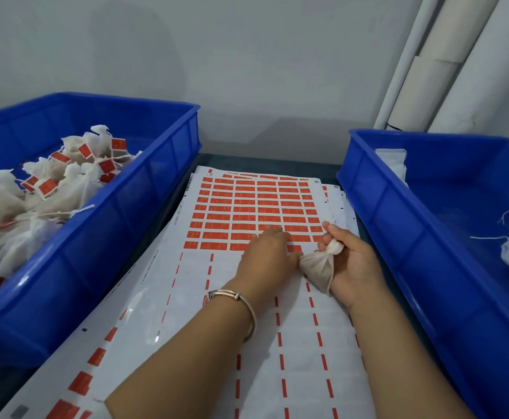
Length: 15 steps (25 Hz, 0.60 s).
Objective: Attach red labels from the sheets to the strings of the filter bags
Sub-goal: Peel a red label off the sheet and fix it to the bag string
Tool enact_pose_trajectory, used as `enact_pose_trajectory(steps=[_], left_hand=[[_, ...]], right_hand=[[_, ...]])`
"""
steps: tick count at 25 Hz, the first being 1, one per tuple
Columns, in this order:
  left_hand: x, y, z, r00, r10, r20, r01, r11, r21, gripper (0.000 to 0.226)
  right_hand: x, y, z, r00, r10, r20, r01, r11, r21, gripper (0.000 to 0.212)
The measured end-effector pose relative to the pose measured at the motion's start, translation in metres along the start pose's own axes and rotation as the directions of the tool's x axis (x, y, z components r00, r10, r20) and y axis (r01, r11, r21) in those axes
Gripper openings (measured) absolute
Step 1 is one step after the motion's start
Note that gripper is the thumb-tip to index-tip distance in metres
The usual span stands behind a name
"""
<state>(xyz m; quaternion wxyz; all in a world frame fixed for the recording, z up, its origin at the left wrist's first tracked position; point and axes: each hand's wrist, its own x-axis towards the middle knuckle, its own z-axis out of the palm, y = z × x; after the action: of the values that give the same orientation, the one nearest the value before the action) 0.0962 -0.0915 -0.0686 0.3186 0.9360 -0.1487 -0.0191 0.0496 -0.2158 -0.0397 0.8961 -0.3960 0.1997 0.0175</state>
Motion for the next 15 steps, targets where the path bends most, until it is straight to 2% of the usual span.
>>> enact_pose_trajectory(steps=[3, 6, 11, 15], left_hand=[[0.000, -0.005, 0.009, 0.998, 0.068, 0.015, -0.069, 0.977, 0.202, 0.059], [0.002, -0.009, 0.013, 0.995, 0.095, 0.037, -0.101, 0.948, 0.301, 0.070], [0.003, -0.003, 0.011, 0.996, 0.083, 0.044, -0.093, 0.941, 0.325, 0.062], [0.001, 0.002, 0.009, 0.995, 0.083, 0.058, -0.099, 0.922, 0.375, 0.045]], right_hand=[[0.001, -0.004, -0.003, 0.999, -0.003, -0.043, -0.002, 0.993, -0.116, 0.022], [0.003, -0.006, -0.005, 0.996, -0.027, -0.089, 0.011, 0.983, -0.186, 0.019], [0.005, -0.001, -0.005, 0.993, -0.045, -0.111, 0.023, 0.980, -0.196, 0.021], [0.001, 0.001, -0.003, 0.995, -0.040, -0.087, 0.026, 0.988, -0.151, 0.017]])
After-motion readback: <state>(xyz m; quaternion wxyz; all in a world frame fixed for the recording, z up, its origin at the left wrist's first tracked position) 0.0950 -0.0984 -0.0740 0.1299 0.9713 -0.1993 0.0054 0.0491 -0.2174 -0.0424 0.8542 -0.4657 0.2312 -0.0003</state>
